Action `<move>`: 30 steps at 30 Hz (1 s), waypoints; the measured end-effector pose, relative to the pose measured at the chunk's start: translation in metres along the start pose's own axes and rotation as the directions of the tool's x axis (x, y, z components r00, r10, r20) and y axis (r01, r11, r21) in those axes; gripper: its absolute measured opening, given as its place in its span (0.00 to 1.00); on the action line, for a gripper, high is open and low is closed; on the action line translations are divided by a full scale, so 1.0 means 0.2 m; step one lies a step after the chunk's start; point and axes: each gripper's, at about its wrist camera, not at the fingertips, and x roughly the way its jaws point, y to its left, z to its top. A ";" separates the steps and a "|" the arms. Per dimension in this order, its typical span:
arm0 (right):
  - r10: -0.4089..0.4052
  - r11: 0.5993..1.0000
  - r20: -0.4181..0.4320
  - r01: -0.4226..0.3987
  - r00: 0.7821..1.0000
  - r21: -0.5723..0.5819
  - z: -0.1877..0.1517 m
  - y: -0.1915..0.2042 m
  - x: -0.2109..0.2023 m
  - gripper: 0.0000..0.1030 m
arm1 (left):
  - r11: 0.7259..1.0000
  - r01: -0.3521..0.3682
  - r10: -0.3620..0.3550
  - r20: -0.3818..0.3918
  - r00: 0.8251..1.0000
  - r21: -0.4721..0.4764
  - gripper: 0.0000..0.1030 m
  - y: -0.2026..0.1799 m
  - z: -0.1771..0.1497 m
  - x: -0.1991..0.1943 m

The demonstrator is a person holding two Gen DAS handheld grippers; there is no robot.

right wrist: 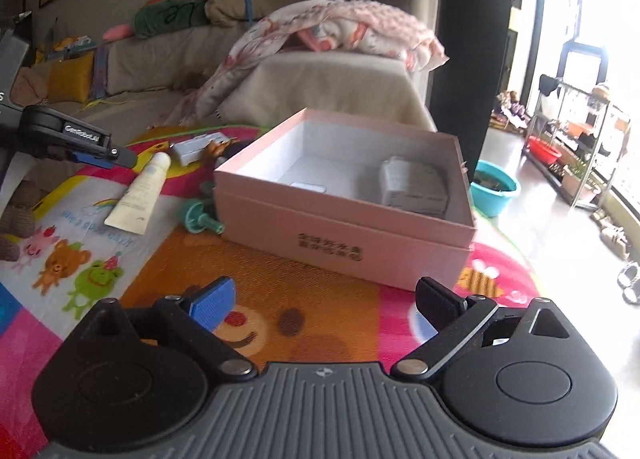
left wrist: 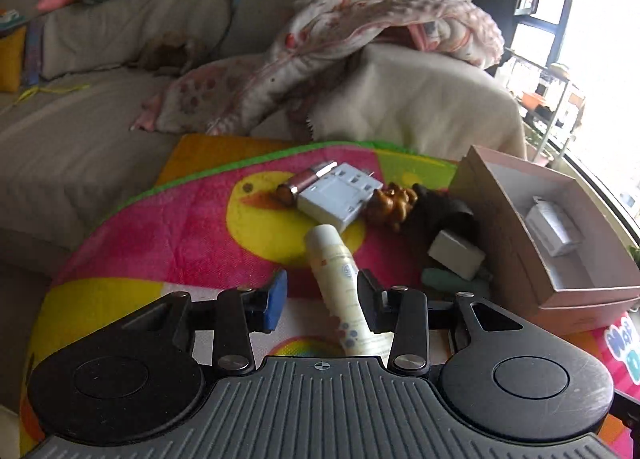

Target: Organize rigid objects

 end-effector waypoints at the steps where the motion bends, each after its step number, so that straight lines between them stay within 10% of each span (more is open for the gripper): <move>1: -0.003 1.000 0.002 0.003 1.000 -0.008 0.00 0.01 -0.01 0.94 | 1.000 0.005 -0.005 0.000 1.000 -0.003 0.41 0.00 0.00 0.01; 14: 0.005 0.996 -0.012 -0.006 1.000 -0.084 -0.02 0.14 -0.01 0.94 | 0.998 0.032 -0.029 -0.053 0.998 0.052 0.43 -0.12 -0.04 0.19; 19: -0.014 0.992 0.000 0.014 1.000 -0.129 0.03 0.16 0.00 0.94 | 0.996 0.044 -0.041 -0.038 0.998 0.076 0.24 -0.08 -0.07 0.17; 26: 0.011 0.994 0.079 -0.003 0.997 -0.108 0.50 0.21 0.09 0.94 | 0.993 0.113 -0.112 -0.035 0.993 0.029 0.24 0.11 -0.14 0.02; 30: 0.144 0.988 -0.050 -0.146 0.988 -0.044 0.85 0.36 0.40 0.94 | 0.989 0.145 -0.145 -0.006 0.989 -0.003 0.24 0.21 -0.21 -0.04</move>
